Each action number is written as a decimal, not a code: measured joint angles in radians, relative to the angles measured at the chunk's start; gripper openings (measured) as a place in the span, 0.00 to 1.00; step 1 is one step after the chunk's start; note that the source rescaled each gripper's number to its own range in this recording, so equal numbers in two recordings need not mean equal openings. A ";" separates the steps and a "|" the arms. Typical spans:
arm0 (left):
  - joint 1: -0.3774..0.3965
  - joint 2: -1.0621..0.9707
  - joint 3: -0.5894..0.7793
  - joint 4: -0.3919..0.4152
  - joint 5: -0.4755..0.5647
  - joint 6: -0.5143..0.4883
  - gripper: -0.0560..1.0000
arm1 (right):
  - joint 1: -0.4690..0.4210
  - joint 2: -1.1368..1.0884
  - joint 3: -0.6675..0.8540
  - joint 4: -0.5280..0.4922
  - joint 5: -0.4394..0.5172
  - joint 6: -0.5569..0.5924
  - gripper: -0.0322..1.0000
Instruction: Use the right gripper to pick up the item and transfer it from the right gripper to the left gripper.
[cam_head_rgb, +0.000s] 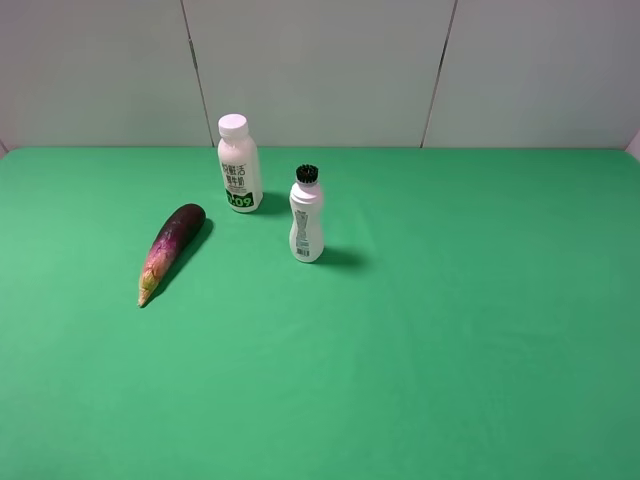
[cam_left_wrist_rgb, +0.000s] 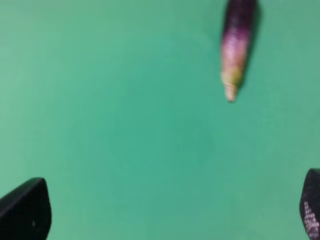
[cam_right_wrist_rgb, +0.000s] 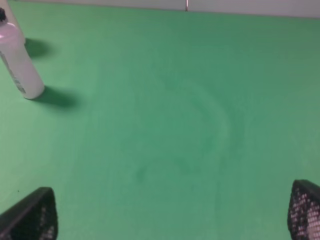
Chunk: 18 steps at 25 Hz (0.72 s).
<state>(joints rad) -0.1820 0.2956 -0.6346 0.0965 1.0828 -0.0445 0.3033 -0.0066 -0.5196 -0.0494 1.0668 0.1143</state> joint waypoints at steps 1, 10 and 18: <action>0.000 -0.040 0.021 -0.013 0.001 0.010 1.00 | 0.000 0.000 0.000 0.000 0.000 0.000 1.00; 0.000 -0.297 0.130 -0.138 -0.005 0.084 0.99 | 0.000 0.000 0.000 0.000 0.000 0.000 1.00; 0.000 -0.303 0.138 -0.146 -0.019 0.081 0.99 | 0.000 0.000 0.000 0.001 0.000 0.000 1.00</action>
<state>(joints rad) -0.1820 -0.0072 -0.4966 -0.0495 1.0637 0.0367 0.3033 -0.0066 -0.5196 -0.0485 1.0668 0.1143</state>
